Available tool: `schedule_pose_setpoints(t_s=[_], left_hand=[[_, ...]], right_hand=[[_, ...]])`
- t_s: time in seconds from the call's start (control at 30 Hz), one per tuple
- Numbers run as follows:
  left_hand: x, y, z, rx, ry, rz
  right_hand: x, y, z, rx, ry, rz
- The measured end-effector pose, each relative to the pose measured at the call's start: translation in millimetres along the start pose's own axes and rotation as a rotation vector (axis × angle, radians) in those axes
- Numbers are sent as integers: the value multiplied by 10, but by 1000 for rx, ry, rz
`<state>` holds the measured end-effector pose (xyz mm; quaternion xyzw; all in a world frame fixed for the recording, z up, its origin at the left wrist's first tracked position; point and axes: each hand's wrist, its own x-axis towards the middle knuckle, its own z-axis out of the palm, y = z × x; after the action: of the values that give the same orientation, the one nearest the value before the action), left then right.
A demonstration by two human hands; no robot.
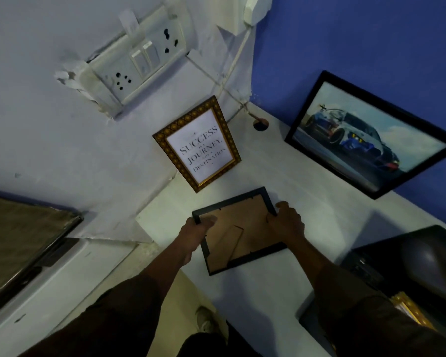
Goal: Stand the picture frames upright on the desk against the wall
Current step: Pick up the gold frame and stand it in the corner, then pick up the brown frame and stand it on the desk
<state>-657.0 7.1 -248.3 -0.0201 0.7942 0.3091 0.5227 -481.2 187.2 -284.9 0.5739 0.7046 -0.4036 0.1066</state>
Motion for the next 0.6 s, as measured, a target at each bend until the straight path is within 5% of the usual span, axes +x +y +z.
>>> schedule_pose_setpoints(t_s=[0.17, 0.27, 0.43, 0.6], left_hand=[[3, -75, 20, 29, -28, 73], [-142, -56, 49, 289, -53, 180], [-576, -174, 218, 993, 20, 732], [-1016, -295, 358, 1062, 142, 959]], right_hand=[[-115, 59, -80, 126, -73, -23], [-283, 12, -283, 233, -94, -88], [-659, -237, -591, 357, 6, -160], [-1128, -410, -869, 422, 105, -120]])
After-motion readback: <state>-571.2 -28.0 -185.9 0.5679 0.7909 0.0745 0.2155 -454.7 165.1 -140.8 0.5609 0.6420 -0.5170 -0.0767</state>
